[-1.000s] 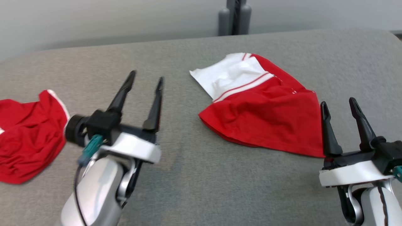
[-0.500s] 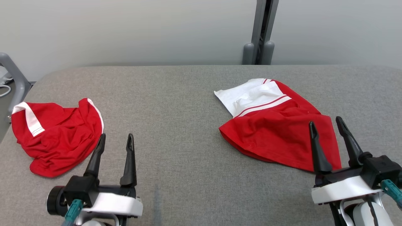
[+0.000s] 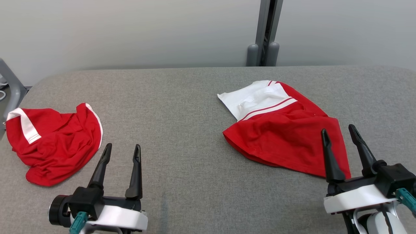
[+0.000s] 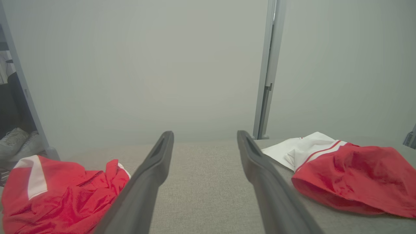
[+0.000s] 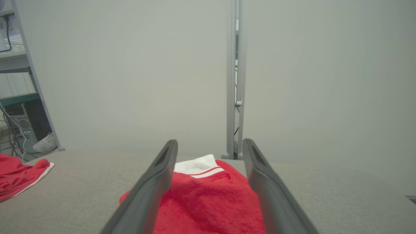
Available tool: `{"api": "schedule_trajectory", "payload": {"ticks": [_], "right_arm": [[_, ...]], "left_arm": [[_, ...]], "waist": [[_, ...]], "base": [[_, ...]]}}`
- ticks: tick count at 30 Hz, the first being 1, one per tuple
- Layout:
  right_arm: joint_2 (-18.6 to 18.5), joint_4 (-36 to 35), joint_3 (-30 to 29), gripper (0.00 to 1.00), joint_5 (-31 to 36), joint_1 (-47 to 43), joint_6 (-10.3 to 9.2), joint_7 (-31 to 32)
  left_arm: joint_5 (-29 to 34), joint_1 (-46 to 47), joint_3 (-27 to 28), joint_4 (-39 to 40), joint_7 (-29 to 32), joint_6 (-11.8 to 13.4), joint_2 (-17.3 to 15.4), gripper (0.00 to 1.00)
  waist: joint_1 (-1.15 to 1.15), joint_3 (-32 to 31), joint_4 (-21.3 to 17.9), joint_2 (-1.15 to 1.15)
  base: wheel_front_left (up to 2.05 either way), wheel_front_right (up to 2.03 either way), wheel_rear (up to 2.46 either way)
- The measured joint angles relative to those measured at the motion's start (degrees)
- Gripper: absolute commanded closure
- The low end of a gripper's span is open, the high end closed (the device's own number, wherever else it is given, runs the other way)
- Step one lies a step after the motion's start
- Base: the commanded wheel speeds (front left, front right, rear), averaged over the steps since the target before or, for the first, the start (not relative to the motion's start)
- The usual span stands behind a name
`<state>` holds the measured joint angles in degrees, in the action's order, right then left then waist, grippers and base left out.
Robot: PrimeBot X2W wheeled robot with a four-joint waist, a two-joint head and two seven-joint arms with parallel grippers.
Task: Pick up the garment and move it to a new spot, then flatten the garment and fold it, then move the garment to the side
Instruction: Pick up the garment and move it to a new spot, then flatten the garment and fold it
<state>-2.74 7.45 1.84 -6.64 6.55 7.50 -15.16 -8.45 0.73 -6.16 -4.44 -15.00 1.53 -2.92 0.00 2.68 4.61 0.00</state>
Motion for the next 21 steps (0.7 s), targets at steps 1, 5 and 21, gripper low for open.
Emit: {"api": "schedule_trajectory", "payload": {"ticks": [1, 5, 21], "right_arm": [[0.0, 0.2, -0.3, 0.0, 0.0, 0.0, 0.0, 0.0], [-0.1, 1.0, -1.5, 0.0, -1.8, 0.1, 0.0, 0.0], [0.0, 1.4, -1.7, 0.0, -1.8, 0.9, 0.0, 0.0]], "left_arm": [[0.1, 0.0, -0.1, -0.1, 0.0, -0.1, 0.0, 0.0], [0.1, 0.0, -1.3, -2.1, 0.0, -1.1, 0.1, 0.0], [-0.2, 1.0, -3.2, -3.2, 0.0, -1.0, 0.1, 0.0]], "waist": [[0.0, 0.1, -0.1, 0.0], [0.0, 0.5, -0.3, 0.0], [0.0, 1.5, -0.4, 0.0]], "base": [[0.0, 0.0, 0.0], [0.0, 0.0, 0.0], [0.0, 0.0, 0.0]]}}
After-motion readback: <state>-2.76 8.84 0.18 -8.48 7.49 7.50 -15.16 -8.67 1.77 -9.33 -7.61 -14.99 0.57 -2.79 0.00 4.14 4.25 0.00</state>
